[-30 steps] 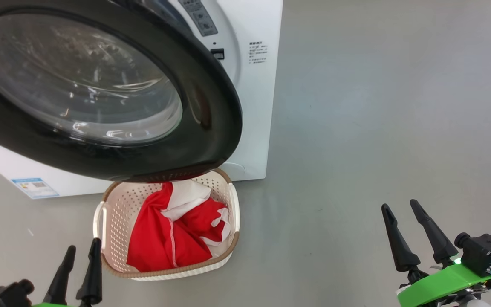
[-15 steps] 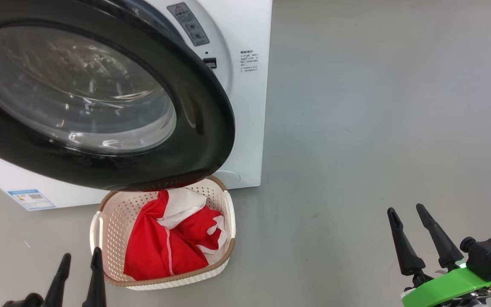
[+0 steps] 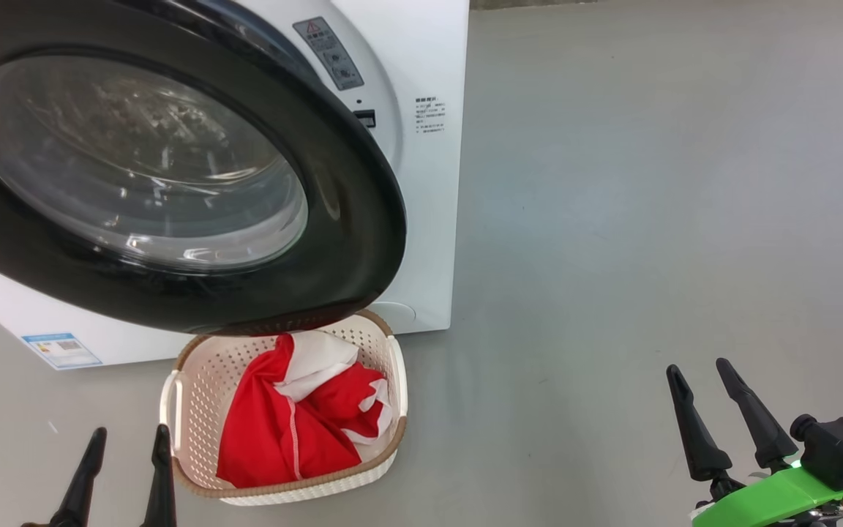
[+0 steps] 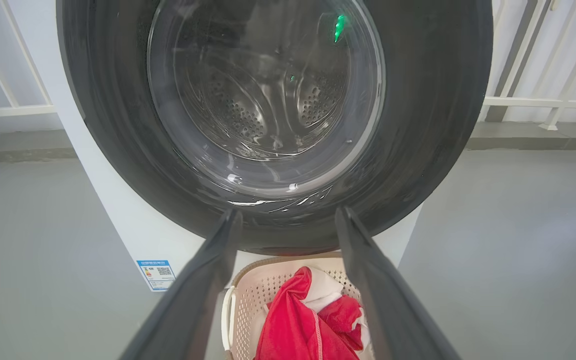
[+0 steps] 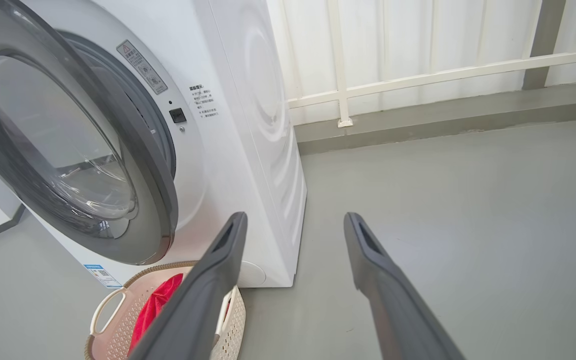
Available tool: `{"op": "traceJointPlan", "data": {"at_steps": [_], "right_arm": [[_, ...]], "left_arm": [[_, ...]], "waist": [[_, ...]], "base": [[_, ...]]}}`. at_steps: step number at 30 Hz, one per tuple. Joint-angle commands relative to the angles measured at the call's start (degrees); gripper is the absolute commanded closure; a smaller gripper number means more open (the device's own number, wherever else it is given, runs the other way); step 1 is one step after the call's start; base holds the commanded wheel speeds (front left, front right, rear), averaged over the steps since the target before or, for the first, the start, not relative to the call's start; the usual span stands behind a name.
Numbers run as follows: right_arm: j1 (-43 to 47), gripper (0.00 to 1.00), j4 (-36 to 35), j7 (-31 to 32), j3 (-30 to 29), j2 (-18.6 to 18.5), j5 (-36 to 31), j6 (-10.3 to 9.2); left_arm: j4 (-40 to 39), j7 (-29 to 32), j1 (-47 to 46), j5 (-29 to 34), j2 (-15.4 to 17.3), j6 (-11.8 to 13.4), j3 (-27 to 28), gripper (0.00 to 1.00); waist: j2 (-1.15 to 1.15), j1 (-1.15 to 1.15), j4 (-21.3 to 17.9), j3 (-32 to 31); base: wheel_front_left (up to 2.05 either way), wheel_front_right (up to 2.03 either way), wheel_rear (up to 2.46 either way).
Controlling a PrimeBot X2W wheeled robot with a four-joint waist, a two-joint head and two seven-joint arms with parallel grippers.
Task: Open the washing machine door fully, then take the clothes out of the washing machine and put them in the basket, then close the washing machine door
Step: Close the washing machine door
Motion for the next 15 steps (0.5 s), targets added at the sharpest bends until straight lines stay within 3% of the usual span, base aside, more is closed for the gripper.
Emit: {"op": "traceJointPlan", "data": {"at_steps": [1, 15], "right_arm": [[-0.16, 0.00, -1.49, -0.37, 0.97, -1.31, -0.28, 0.28], [0.04, 0.00, -1.27, -0.37, 1.39, -1.18, -0.44, 0.28]], "left_arm": [[-1.85, -0.70, -0.06, 0.59, 0.26, -0.30, 2.15, 0.00], [0.14, -0.70, 0.53, -1.36, 0.15, 0.28, -0.38, 0.00]], "waist": [[0.00, 0.00, 0.12, -0.13], [0.00, 0.00, 0.72, -0.23]], "base": [[0.00, 0.00, 0.00], [0.00, 0.00, 0.00]]}}
